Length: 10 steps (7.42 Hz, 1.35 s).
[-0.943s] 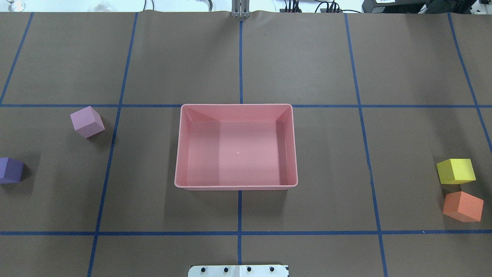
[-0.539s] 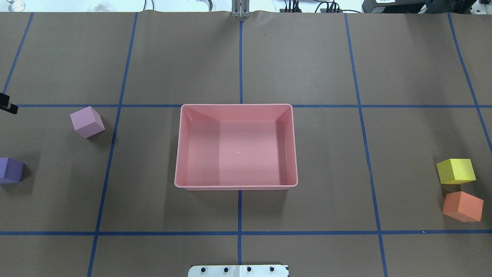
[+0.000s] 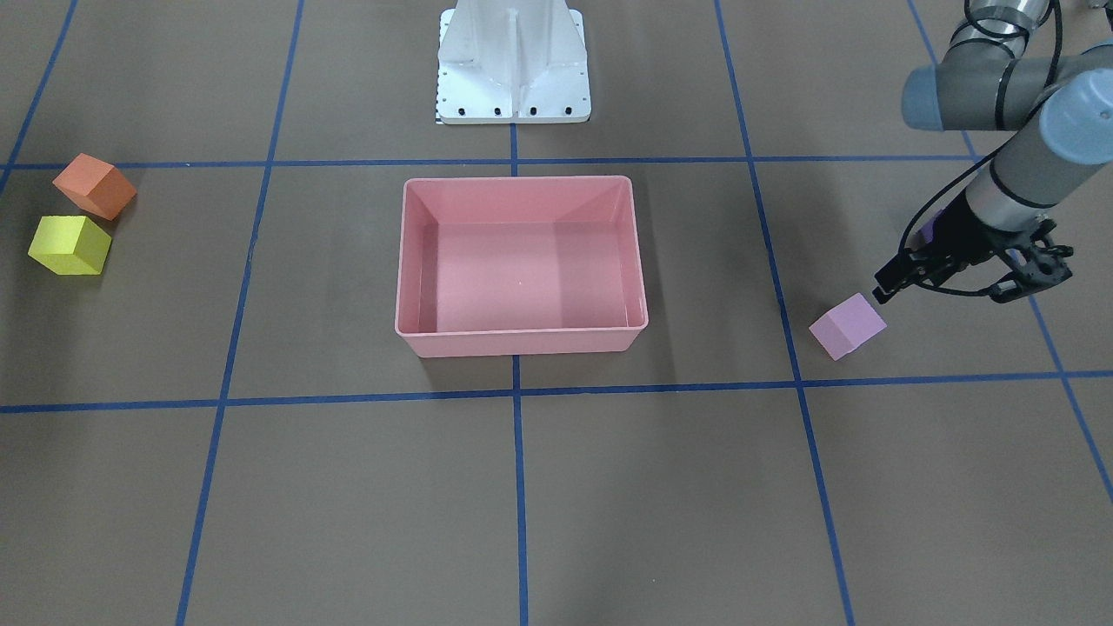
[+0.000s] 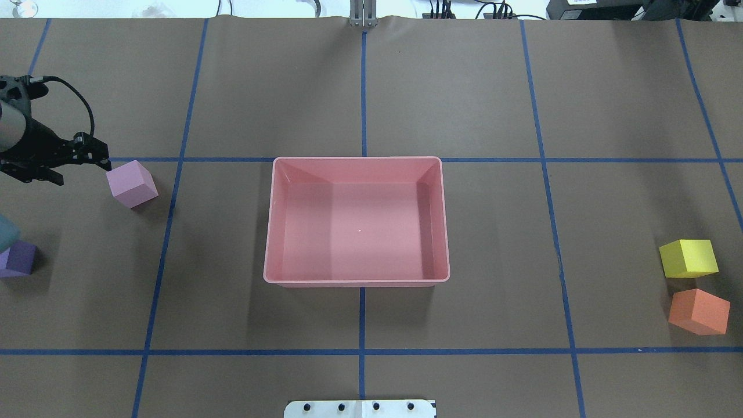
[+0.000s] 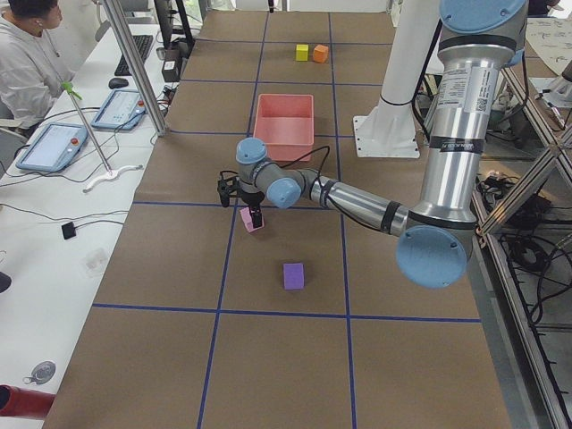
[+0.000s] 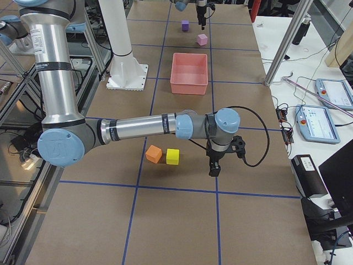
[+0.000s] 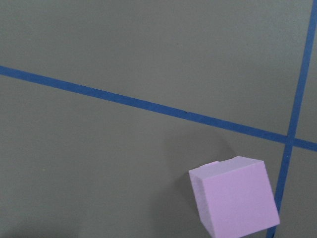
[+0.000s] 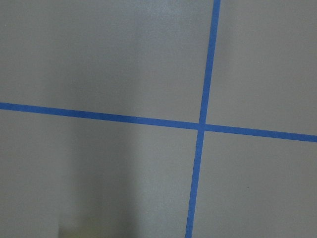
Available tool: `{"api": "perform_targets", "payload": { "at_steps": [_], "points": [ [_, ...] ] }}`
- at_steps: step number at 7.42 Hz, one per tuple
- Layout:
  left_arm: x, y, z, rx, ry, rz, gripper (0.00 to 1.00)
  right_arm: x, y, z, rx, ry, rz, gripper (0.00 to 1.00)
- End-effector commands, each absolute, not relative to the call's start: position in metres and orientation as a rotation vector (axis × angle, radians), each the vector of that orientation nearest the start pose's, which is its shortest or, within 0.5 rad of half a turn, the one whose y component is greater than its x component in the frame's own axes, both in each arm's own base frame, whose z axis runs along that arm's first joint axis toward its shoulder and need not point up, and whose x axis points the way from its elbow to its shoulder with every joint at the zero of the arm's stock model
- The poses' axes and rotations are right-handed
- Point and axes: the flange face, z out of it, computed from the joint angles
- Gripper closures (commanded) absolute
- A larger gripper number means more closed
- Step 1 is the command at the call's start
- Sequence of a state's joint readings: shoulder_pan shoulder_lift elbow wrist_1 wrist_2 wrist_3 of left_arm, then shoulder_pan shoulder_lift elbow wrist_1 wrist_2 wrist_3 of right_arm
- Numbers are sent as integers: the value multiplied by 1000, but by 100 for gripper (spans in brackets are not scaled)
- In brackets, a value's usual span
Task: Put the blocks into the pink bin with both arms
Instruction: 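Lower the left gripper onto the lilac cube and close it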
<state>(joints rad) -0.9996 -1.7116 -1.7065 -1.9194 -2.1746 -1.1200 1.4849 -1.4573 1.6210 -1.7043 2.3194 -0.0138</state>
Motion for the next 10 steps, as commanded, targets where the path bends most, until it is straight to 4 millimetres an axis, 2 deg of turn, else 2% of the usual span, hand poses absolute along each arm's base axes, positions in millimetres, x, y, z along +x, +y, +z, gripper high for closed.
{"api": "perform_targets", "payload": {
  "at_steps": [1,3,5,7,8,9,10],
  "points": [
    [263,-537,487,-35,842,-348,0,19,-541,591,2,-749,-106,0],
    [293,-542,496,-13,817,-331,0,19,-541,591,2,-749,-106,0],
    [302,-542,509,-25,807,-323,0,19,-540,592,-1,-749,-105,0],
    [315,-534,509,-32,809,-298,0,19,-540,592,-1,-749,-105,0],
    [319,-528,512,-25,818,-284,4,19,-540,592,-1,-749,-105,0],
    [318,-526,513,23,830,-281,26,19,-540,592,-1,-749,-105,0],
    [318,-524,513,27,834,-280,79,18,-540,592,-1,-749,-107,0]
  ]
}}
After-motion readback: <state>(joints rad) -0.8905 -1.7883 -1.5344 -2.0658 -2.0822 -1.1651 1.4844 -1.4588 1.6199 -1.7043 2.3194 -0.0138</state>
